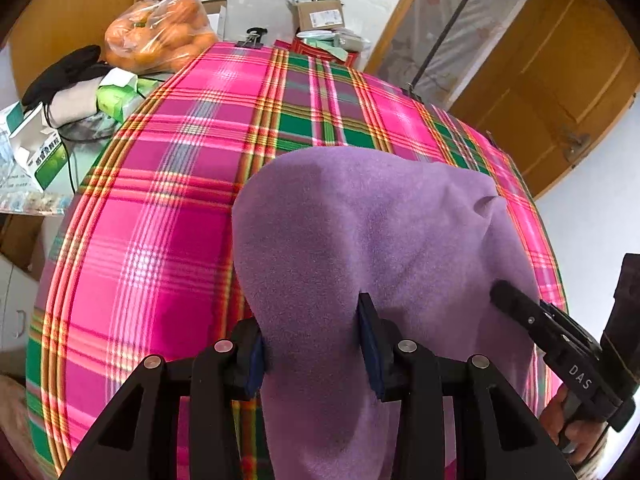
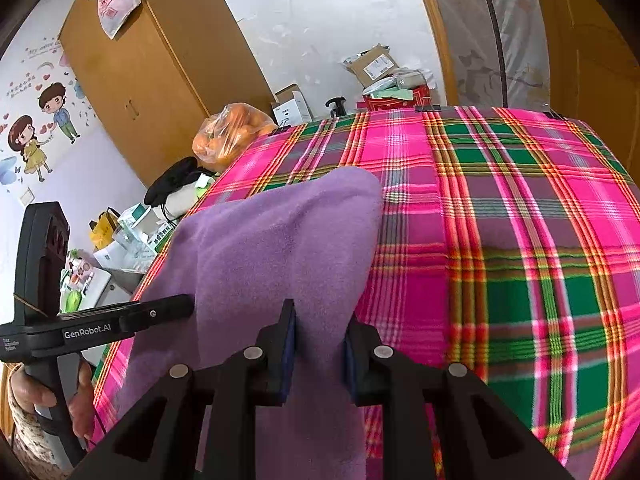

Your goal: Fold clothes

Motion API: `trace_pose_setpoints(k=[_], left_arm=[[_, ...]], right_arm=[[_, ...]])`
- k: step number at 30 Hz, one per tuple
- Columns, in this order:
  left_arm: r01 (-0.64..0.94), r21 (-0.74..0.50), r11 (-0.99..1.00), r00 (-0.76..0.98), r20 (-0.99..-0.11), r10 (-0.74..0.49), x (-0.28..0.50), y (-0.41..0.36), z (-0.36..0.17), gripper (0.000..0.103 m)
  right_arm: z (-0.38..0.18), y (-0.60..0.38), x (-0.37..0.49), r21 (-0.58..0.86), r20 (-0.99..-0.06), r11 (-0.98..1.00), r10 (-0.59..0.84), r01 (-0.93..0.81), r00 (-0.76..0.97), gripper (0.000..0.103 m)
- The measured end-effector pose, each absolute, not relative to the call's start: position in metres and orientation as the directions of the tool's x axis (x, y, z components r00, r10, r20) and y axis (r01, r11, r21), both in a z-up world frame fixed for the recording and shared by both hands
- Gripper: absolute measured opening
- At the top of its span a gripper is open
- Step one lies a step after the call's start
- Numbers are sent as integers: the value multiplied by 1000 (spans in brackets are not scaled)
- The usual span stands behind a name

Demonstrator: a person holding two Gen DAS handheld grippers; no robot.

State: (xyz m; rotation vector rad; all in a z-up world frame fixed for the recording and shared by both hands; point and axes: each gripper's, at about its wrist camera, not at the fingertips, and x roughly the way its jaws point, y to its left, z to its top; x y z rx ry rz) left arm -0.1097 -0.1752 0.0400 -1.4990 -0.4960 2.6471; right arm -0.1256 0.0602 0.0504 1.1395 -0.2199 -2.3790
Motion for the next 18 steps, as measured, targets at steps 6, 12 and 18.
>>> trace_pose_setpoints(k=[6,12,18], left_arm=[[117,-293,-949,-527,-828,190,-123,-183,43,42],[118,-266,-957,-542,-825,162,-141,-189,46,42],[122,-254,-960,-542,-827,150,-156,-192,46,42]], right_arm=[[48,50,-144,356,-686,-865,-499,353,-530,21],[49,40,-159,339,-681,-870,-489,357,-545,21],[48,34,-174,322,-685,-877,-476,356,-552,21]])
